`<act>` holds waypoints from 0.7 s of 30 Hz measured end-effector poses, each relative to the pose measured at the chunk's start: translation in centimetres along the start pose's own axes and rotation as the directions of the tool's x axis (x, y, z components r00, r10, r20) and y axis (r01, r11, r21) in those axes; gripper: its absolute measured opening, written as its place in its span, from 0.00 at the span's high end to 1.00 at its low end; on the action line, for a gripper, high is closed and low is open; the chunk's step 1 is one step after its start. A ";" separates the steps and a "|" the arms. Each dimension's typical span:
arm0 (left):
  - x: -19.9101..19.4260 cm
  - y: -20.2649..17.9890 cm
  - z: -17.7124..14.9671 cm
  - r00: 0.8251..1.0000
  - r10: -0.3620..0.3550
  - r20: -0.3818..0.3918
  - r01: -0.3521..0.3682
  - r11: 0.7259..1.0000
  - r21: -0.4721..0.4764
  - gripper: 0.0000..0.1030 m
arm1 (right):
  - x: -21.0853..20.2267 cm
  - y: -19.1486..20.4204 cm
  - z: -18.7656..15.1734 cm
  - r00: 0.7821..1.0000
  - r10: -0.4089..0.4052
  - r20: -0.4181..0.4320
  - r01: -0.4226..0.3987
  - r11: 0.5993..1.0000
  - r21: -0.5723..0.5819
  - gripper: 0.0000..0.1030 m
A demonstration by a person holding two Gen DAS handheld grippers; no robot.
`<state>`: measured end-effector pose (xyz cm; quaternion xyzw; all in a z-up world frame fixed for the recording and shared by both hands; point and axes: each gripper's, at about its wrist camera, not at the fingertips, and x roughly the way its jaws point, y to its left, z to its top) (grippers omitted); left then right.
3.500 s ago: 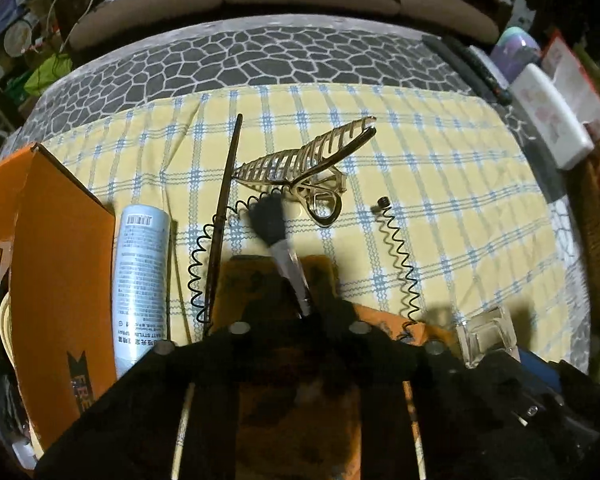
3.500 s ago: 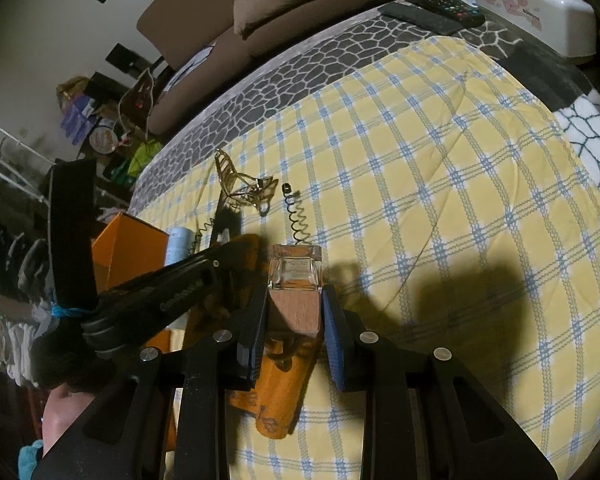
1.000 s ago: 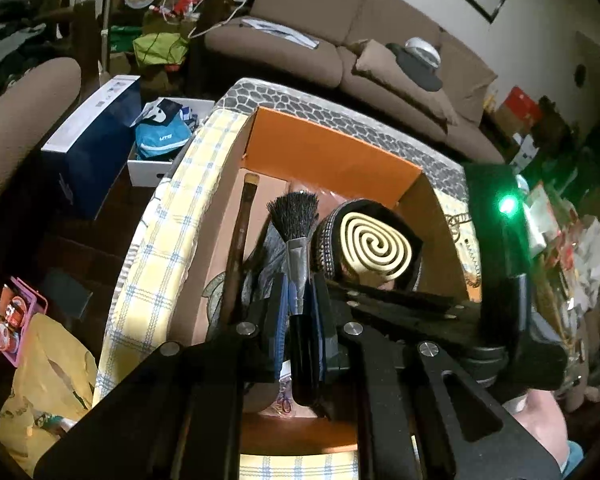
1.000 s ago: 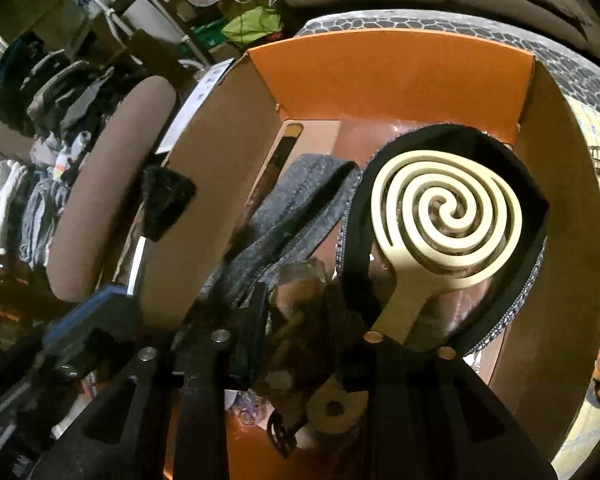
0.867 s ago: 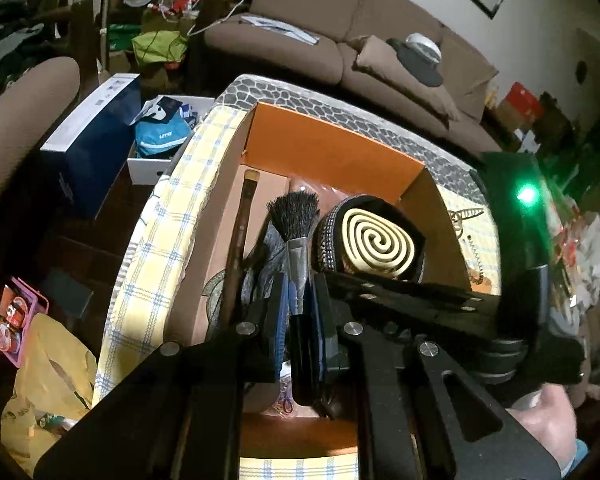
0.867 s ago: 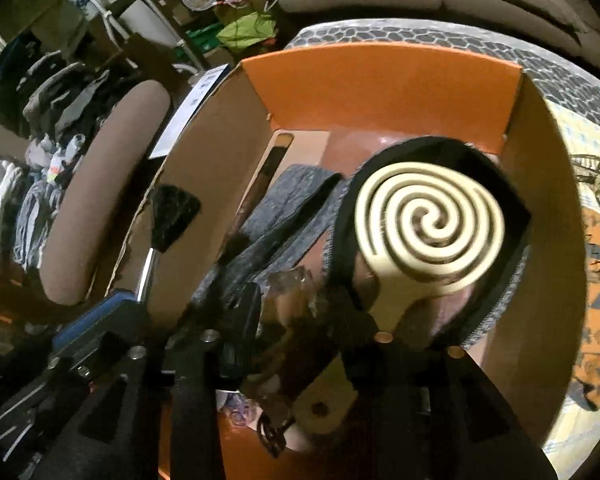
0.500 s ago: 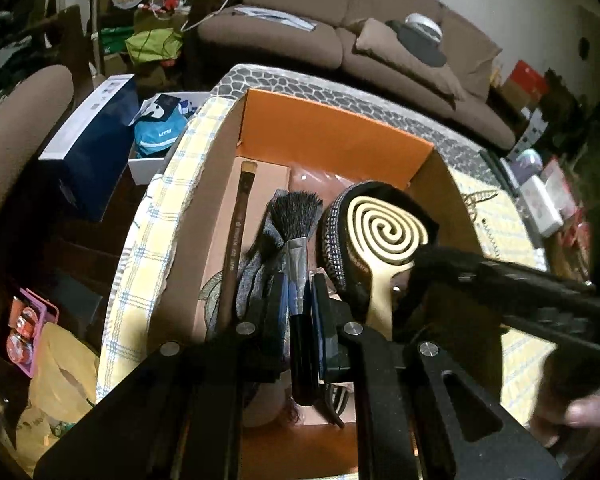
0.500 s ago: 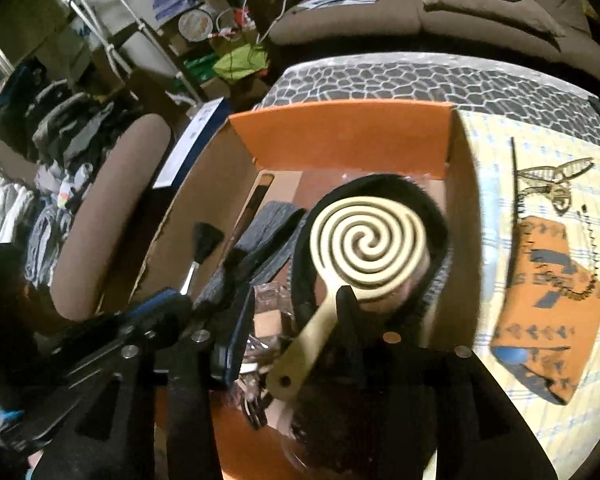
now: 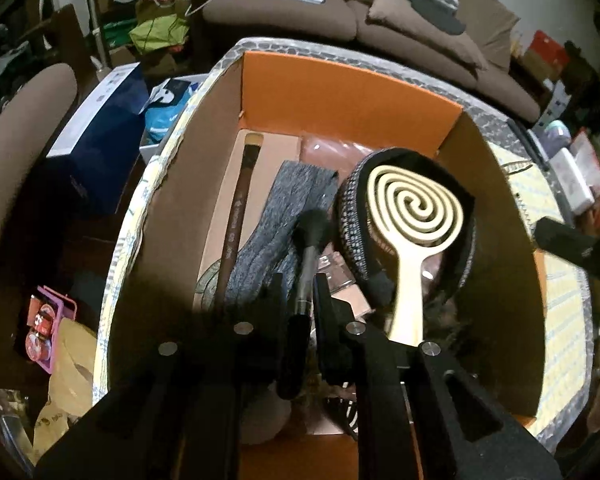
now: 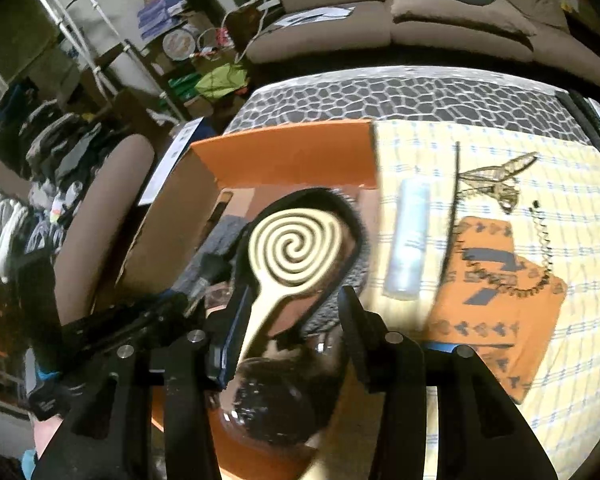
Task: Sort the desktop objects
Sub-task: 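Withdraw both grippers from the box back over the table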
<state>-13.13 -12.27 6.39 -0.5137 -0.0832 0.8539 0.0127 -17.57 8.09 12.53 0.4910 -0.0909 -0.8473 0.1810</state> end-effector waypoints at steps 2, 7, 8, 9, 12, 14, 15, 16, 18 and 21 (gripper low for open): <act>-0.1 0.2 0.0 1.000 0.016 0.004 -0.016 1.000 -0.011 0.77 | -0.5 -1.1 0.1 1.000 -0.008 0.009 0.007 1.000 0.015 0.52; -2.1 0.8 0.4 0.997 -0.008 0.080 0.014 0.997 -0.078 0.51 | -2.3 -4.0 0.3 0.998 -0.043 0.041 0.040 0.997 0.059 0.45; -2.5 0.7 0.5 0.995 -0.016 0.096 0.024 0.996 -0.082 0.48 | -2.9 -4.8 0.3 0.997 -0.057 0.051 0.054 0.996 0.071 0.44; -2.9 0.5 0.5 0.994 -0.023 0.111 0.032 0.996 -0.083 0.46 | -3.2 -5.5 0.4 0.996 -0.069 0.058 0.064 0.995 0.080 0.42; -3.6 -0.6 0.5 0.988 -0.059 0.144 0.070 0.995 -0.071 0.36 | -4.4 -7.5 0.4 0.991 -0.107 0.080 0.098 0.990 0.102 0.35; -3.8 -1.4 0.5 0.984 -0.088 0.154 0.100 0.993 -0.065 0.23 | -5.1 -8.8 0.3 0.988 -0.129 0.089 0.118 0.986 0.120 0.33; -3.9 -1.9 0.5 0.981 -0.103 0.163 0.114 0.992 -0.061 0.21 | -5.4 -9.7 0.2 0.987 -0.135 0.092 0.122 0.984 0.133 0.31; -4.1 -2.3 0.5 0.979 -0.111 0.169 0.122 0.991 -0.055 0.18 | -5.6 -10.3 0.1 0.986 -0.138 0.094 0.123 0.982 0.142 0.30; -4.3 -3.5 0.5 0.975 -0.127 0.182 0.136 0.990 -0.035 0.10 | -5.9 -11.6 -0.2 0.985 -0.140 0.098 0.123 0.979 0.162 0.22; -4.7 -5.0 0.3 0.970 -0.148 0.195 0.153 0.988 -0.009 0.03 | -6.0 -13.3 -0.7 0.985 -0.147 0.095 0.126 0.973 0.196 0.18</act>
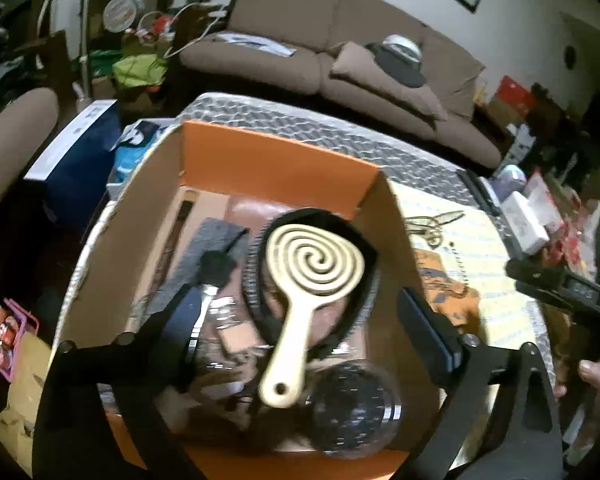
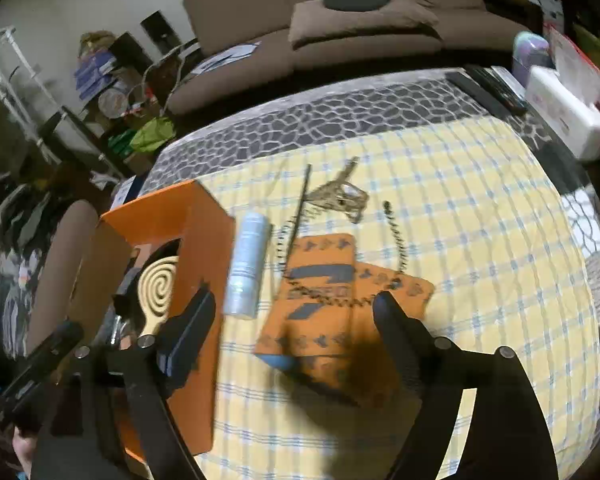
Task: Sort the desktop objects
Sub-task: 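Withdraw both grippers from the box back over the table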
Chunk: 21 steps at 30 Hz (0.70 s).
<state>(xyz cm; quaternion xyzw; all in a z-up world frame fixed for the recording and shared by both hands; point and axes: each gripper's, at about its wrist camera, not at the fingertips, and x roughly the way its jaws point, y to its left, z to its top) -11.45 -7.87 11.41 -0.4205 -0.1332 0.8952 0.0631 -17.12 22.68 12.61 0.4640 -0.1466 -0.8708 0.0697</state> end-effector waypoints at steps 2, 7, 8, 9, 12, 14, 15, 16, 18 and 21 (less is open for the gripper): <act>-0.1 -1.1 -0.2 1.000 -0.013 0.006 0.013 1.000 0.017 0.03 | 0.1 -0.9 -0.2 1.000 -0.008 -0.006 0.008 1.000 0.015 0.16; -0.4 -4.4 -0.5 0.998 -0.058 0.025 0.056 0.995 0.080 0.03 | 0.6 -3.4 -0.2 0.999 -0.019 -0.026 0.021 0.998 0.062 0.16; -0.4 -5.1 -0.6 0.998 -0.064 0.026 0.061 0.993 0.097 0.03 | 0.7 -3.9 -0.1 0.999 -0.018 -0.028 0.020 0.997 0.072 0.16; -0.3 -5.8 -0.7 0.997 -0.072 0.022 0.069 0.991 0.114 0.03 | 0.8 -4.4 -0.1 0.999 -0.014 -0.029 0.016 0.996 0.082 0.16; 0.3 -7.8 -0.7 0.995 -0.098 -0.012 0.099 0.985 0.138 0.03 | 1.1 -5.8 0.0 1.000 -0.006 -0.024 0.009 0.994 0.109 0.16; 0.9 -9.2 -0.3 0.995 -0.099 -0.032 0.103 0.982 0.156 0.03 | 1.4 -6.5 0.2 1.000 -0.007 -0.024 0.010 0.992 0.122 0.16; 1.3 -10.1 0.0 0.995 -0.091 -0.038 0.096 0.981 0.168 0.03 | 1.7 -7.0 0.4 1.000 -0.012 -0.024 0.015 0.992 0.126 0.17; 1.8 -11.2 0.4 0.995 -0.088 -0.045 0.094 0.979 0.183 0.03 | 1.9 -7.2 0.5 1.000 -0.018 -0.025 0.021 0.992 0.126 0.18; 2.8 -12.8 0.9 0.994 -0.090 -0.054 0.099 0.974 0.204 0.03 | 2.3 -7.9 0.8 0.999 -0.026 -0.023 0.029 0.992 0.126 0.21; 4.8 -15.1 1.5 0.996 -0.055 -0.075 0.072 0.967 0.243 0.03 | 3.1 -8.9 1.4 1.000 -0.023 -0.018 0.025 0.990 0.138 0.27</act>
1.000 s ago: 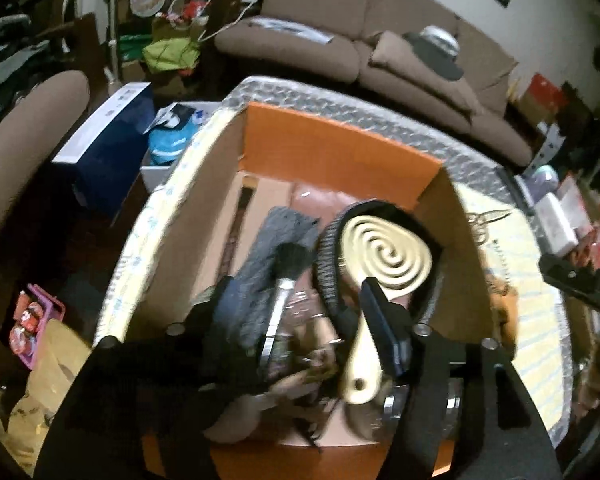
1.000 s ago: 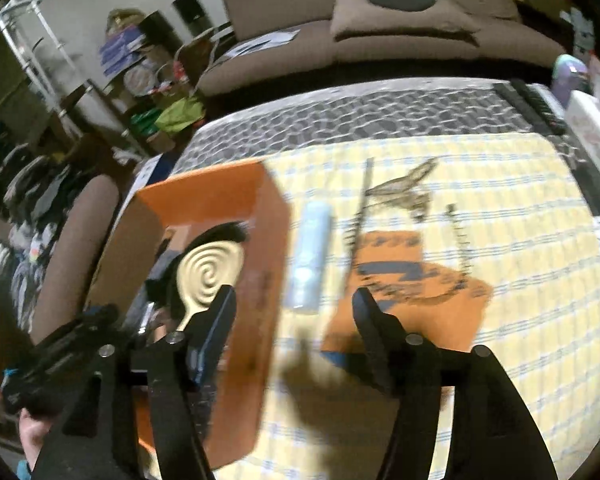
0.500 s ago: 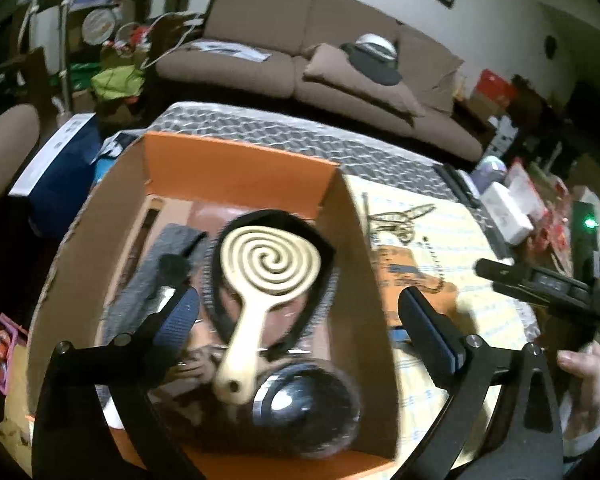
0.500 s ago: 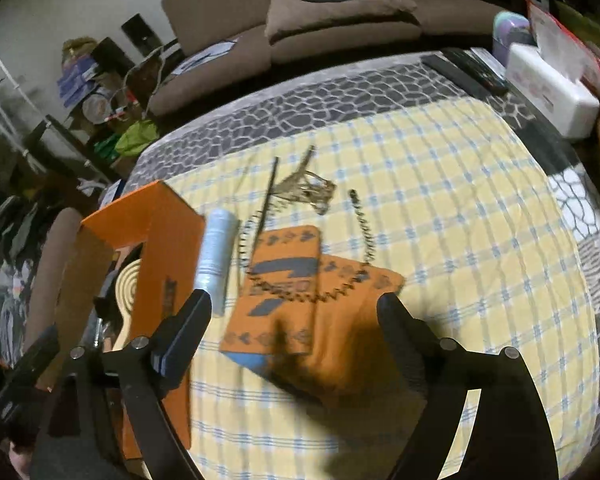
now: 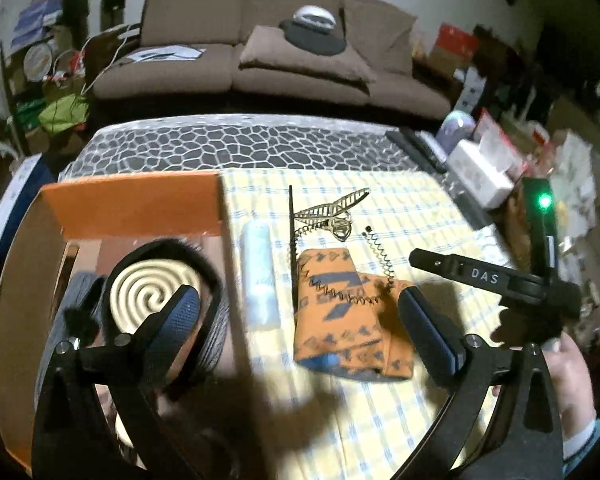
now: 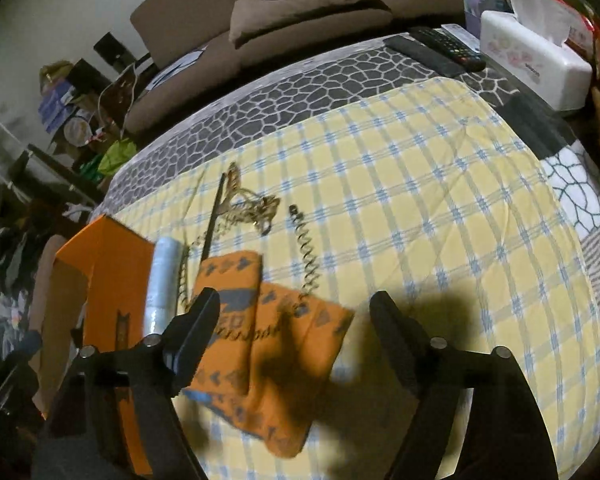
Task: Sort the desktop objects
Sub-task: 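Withdraw both grippers from the box back over the table, then grasp the coiled black hair tie with the left gripper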
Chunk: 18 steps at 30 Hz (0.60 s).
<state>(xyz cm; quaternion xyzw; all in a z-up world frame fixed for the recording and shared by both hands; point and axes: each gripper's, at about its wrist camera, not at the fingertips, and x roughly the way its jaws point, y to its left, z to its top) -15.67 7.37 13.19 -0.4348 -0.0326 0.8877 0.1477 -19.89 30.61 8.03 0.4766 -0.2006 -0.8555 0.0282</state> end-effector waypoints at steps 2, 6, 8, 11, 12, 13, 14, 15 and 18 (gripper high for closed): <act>1.8 -1.4 0.8 0.999 0.018 -0.028 -0.017 0.999 0.028 0.05 | 0.6 -0.5 0.4 1.000 0.008 -0.004 -0.008 1.000 0.013 0.34; 5.5 -4.0 2.2 0.991 0.094 -0.099 -0.081 0.989 0.127 0.15 | 2.3 -1.2 1.1 0.999 -0.001 -0.033 0.002 1.000 0.022 0.48; 7.2 -4.9 2.7 0.982 0.133 -0.133 -0.108 0.977 0.184 0.23 | 3.2 -1.4 1.6 0.999 -0.010 -0.046 0.010 1.000 0.015 0.48; 9.6 -5.8 2.9 0.966 0.186 -0.179 -0.141 0.960 0.241 0.36 | 4.2 -1.7 2.0 0.998 -0.010 -0.055 0.011 1.000 0.021 0.52; 10.4 -5.8 2.9 0.960 0.204 -0.190 -0.153 0.956 0.251 0.38 | 4.5 -1.7 2.2 0.998 0.001 -0.060 0.001 1.000 0.024 0.53; 11.1 -5.8 2.9 0.953 0.228 -0.198 -0.173 0.949 0.262 0.40 | 4.7 -1.7 2.3 0.998 0.007 -0.061 -0.005 1.000 0.023 0.53; 11.8 -5.8 2.8 0.948 0.244 -0.205 -0.185 0.944 0.272 0.41 | 4.9 -1.6 2.4 0.998 0.011 -0.061 -0.010 1.000 0.018 0.53; 12.3 -5.8 2.8 0.943 0.257 -0.213 -0.192 0.940 0.282 0.42 | 5.2 -1.5 2.5 0.998 0.011 -0.062 -0.011 1.000 0.012 0.53; 13.8 -6.0 2.3 0.929 0.289 -0.232 -0.212 0.927 0.309 0.43 | 5.9 -1.5 2.6 0.997 -0.013 -0.070 0.014 1.000 0.003 0.53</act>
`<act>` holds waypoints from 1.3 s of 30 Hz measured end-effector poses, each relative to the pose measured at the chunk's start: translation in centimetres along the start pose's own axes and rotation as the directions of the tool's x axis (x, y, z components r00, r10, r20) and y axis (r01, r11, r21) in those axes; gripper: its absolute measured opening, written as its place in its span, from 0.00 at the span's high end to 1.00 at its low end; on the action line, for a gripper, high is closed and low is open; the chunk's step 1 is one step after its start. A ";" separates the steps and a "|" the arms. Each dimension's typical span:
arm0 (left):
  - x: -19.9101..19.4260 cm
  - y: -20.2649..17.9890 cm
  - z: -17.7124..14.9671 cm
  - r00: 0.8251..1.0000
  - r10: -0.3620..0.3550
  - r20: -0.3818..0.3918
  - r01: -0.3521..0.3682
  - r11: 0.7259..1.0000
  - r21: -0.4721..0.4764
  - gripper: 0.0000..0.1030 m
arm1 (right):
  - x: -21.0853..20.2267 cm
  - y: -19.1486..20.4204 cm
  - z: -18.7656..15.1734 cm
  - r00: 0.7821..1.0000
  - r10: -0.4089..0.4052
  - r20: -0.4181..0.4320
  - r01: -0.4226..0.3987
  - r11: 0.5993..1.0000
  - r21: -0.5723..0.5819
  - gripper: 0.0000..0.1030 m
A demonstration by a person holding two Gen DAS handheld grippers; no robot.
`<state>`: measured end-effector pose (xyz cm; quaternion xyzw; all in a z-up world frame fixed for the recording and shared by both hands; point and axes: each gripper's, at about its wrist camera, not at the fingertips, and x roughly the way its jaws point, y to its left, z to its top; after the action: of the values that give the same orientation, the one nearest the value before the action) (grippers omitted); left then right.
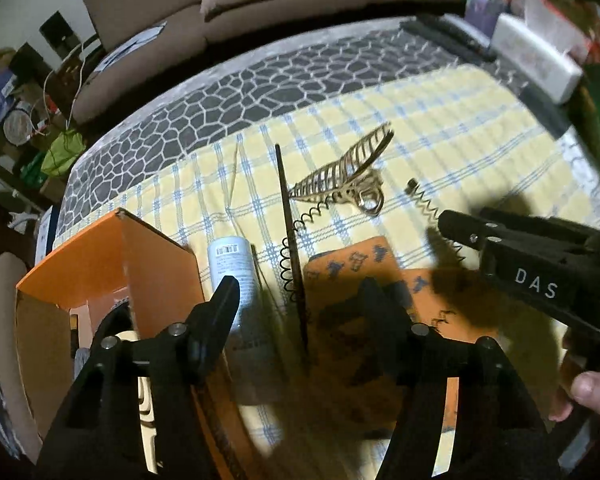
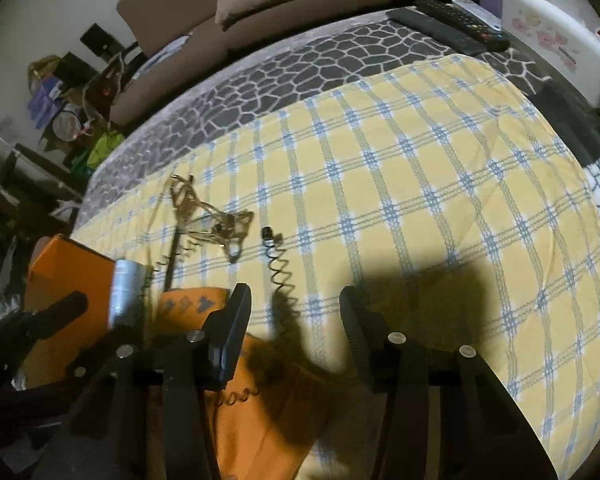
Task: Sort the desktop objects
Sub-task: 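Grasp the coiled black hair tie with the left gripper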
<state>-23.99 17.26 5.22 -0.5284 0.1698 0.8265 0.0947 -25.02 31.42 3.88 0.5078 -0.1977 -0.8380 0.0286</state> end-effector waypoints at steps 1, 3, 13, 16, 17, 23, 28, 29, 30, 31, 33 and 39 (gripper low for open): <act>0.6 -0.2 0.0 1.000 0.005 -0.011 -0.005 1.000 0.006 0.43 | 0.3 0.0 0.0 1.000 -0.004 -0.006 0.003 1.000 0.000 0.54; 1.6 -0.4 0.0 0.999 0.007 -0.034 -0.007 1.000 0.008 0.47 | 1.0 -0.2 -0.2 1.000 -0.001 -0.025 0.001 1.000 0.003 0.61; 3.2 0.2 -0.2 0.998 0.000 -0.064 -0.004 0.998 -0.059 0.85 | 1.3 0.7 -1.0 0.999 -0.008 -0.038 0.006 0.999 -0.048 0.76; 3.0 0.3 -0.4 0.998 -0.001 -0.061 -0.003 0.998 -0.063 0.86 | 1.4 1.4 -1.3 0.999 0.008 -0.050 -0.012 0.997 -0.072 0.86; 2.8 0.4 -0.5 0.998 -0.002 -0.055 -0.002 0.998 -0.064 0.86 | 1.4 1.5 -1.4 0.999 0.010 -0.052 -0.014 0.997 -0.077 0.86; 1.0 1.2 -1.1 0.999 -0.022 -0.028 0.019 0.996 -0.090 0.86 | 0.9 2.1 -1.5 0.998 0.036 -0.055 -0.040 0.996 -0.082 0.89; -1.1 2.1 -2.2 0.999 -0.038 -0.005 0.037 0.993 -0.116 0.87 | -0.7 3.0 -1.9 0.997 0.061 -0.052 -0.066 0.993 -0.095 0.89; -1.5 2.3 -2.4 0.999 -0.038 0.000 0.037 0.992 -0.119 0.87 | -1.0 3.3 -2.1 0.996 0.068 -0.053 -0.073 0.992 -0.099 0.89; -2.1 2.6 -2.8 0.999 -0.037 0.008 0.038 0.991 -0.127 0.87 | -1.3 3.7 -2.3 0.995 0.077 -0.056 -0.083 0.991 -0.102 0.89; -2.6 2.9 -3.0 0.999 -0.041 0.016 0.043 0.990 -0.132 0.87 | -1.5 3.9 -2.6 0.995 0.083 -0.059 -0.088 0.991 -0.102 0.89; -3.8 3.5 -3.8 0.998 -0.057 0.036 0.062 0.987 -0.149 0.87 | -2.1 4.5 -3.3 0.993 0.097 -0.067 -0.103 0.990 -0.100 0.89; -8.6 6.5 -6.3 0.987 -0.101 0.122 0.124 0.971 -0.202 0.88 | -4.5 7.1 -5.2 0.988 0.139 -0.064 -0.146 0.982 -0.117 0.89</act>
<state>-17.18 9.06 11.76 -0.4976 0.0460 0.8610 0.0946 -19.45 24.45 8.05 0.5128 -0.1812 -0.8299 0.1249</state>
